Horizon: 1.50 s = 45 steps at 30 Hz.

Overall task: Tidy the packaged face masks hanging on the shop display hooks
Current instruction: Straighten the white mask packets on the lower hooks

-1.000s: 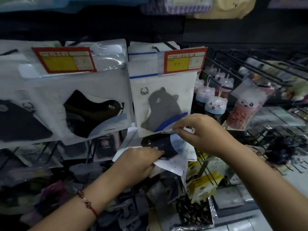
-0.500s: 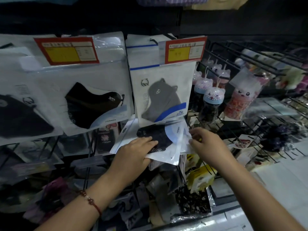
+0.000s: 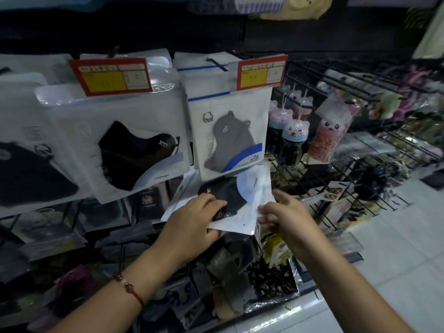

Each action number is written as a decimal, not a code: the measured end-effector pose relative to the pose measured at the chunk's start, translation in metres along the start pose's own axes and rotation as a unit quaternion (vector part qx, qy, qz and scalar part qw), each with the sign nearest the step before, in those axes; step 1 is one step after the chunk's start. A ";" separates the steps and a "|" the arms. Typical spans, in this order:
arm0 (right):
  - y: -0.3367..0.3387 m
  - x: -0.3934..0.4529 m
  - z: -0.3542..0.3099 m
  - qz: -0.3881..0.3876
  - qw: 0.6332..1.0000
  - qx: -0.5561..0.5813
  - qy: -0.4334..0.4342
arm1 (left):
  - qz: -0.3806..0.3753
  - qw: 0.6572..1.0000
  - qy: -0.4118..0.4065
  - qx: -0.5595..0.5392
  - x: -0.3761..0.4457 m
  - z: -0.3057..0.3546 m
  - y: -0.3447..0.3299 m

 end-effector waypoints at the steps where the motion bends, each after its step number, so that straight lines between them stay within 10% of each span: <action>1: -0.004 -0.008 0.004 -0.021 0.999 0.019 -0.026 | 0.013 1.000 -0.010 0.004 -0.005 -0.001 0.000; 9: -0.023 -0.057 0.033 -0.133 0.986 0.074 -0.075 | 0.124 0.988 -0.087 -0.028 -0.055 0.005 0.016; 16: -0.028 -0.059 0.043 -0.016 0.983 0.147 -0.110 | 0.083 0.983 -0.147 -0.070 -0.092 0.009 0.018; 22: -0.037 -0.068 0.043 0.014 0.984 0.166 -0.059 | 0.115 0.982 0.023 -0.149 -0.113 -0.015 0.040; 27: -0.043 -0.076 0.046 -0.005 0.979 0.198 -0.056 | 0.234 0.797 0.247 -0.498 -0.116 -0.034 0.080; 31: -0.058 -0.076 0.052 -0.038 0.980 0.190 -0.054 | 0.123 0.618 0.311 -0.711 -0.109 -0.040 0.100; 38: -0.086 -0.071 0.046 -0.055 0.989 0.136 -0.027 | -0.074 0.770 0.293 -0.561 -0.110 -0.072 0.136; 45: -0.106 -0.065 0.015 0.054 0.990 -0.057 0.113 | -0.032 0.860 0.251 -0.444 -0.108 -0.068 0.169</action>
Point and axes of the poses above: each hand's wrist, its own x-axis towards the middle knuckle, its own y-axis out of the back of the hand, z = x × y, the point moved 3 cm from there along x, towards the middle knuckle, and after that the axes turned 6 degrees about -x, right-handed, at the moved point
